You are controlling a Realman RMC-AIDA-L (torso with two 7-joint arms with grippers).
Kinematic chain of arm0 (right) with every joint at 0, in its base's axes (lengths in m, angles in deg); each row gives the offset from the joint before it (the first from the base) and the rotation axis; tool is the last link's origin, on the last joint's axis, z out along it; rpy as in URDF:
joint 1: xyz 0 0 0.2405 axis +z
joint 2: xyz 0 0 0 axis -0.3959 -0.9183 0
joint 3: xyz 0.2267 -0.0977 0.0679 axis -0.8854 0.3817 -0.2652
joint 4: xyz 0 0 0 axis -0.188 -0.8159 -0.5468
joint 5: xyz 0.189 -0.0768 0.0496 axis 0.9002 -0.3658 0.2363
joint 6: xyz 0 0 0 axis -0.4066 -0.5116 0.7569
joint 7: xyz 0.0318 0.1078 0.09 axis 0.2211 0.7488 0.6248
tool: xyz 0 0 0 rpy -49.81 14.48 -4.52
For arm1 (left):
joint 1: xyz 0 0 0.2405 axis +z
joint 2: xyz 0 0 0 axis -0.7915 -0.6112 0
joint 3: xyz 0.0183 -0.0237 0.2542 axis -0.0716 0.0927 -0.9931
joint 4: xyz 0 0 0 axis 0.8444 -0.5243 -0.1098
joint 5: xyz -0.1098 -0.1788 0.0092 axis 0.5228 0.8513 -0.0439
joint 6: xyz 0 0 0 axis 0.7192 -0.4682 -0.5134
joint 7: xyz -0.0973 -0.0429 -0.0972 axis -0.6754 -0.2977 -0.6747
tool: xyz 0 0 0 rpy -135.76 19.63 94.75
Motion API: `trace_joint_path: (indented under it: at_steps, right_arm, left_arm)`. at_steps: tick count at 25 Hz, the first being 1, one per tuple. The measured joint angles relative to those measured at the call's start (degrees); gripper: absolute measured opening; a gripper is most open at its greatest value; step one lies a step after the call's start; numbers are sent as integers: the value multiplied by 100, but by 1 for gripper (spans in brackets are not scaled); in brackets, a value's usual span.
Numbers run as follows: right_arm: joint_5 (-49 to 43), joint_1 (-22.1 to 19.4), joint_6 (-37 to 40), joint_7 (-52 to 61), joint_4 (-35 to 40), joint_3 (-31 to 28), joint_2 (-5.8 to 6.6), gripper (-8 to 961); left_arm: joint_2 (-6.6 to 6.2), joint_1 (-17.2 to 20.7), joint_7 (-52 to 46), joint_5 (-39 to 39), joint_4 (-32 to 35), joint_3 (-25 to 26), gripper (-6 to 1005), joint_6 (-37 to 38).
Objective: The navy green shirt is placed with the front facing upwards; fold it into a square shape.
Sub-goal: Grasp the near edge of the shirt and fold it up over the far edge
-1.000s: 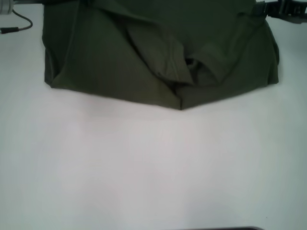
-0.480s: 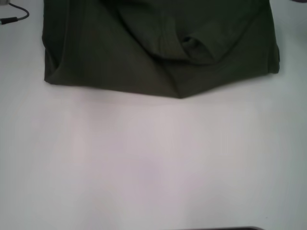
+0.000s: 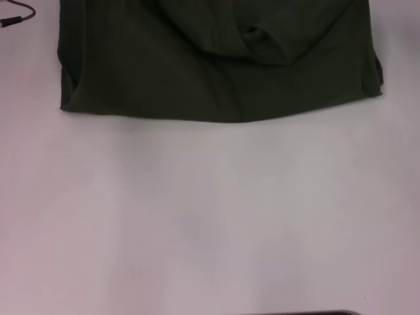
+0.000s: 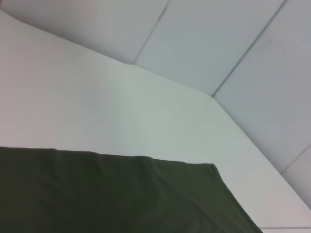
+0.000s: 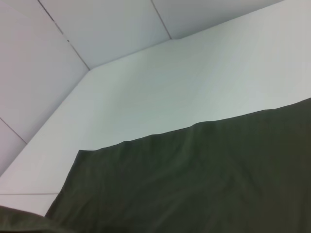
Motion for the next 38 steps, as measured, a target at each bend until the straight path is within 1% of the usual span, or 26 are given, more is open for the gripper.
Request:
trace_joint_path:
  at_steps: [6, 12, 19, 23, 26, 33, 34, 36, 38]
  right_arm:
    - [0, 64, -189, 46, -19, 157, -24, 51]
    - [-2, 86, -326, 49, -68, 239, -60, 51]
    - [-4, 85, -433, 40, -117, 250, -67, 52]
    - [-7, 83, -511, -11, -164, 266, -92, 52]
    - [-7, 82, -628, -43, -214, 293, -119, 51]
    - [-5, 73, -880, -66, -254, 296, -268, 52]
    - [-5, 72, -909, -97, -254, 298, -307, 52]
    - [-5, 73, -926, -118, -254, 304, -330, 89]
    - [-5, 74, -936, -119, -254, 307, -337, 126]
  left_arm:
    - [37, 7, 48, 16, -63, -16, 93, -259]
    - [121, 10, 97, 19, -64, -41, 97, -468]
    - [160, -25, 175, 20, -166, -50, 102, -672]
    - [221, -42, 241, 20, -223, -57, 105, -821]
    - [321, -45, 294, 20, -252, -58, 107, -1010]
    - [730, -25, 625, 31, -230, -31, 112, -1434]
    - [794, -13, 725, 72, -225, -29, 113, -1511]
    - [870, 10, 858, 200, -238, -29, 115, -1671]
    - [915, 27, 935, 309, -256, -39, 116, -1771]
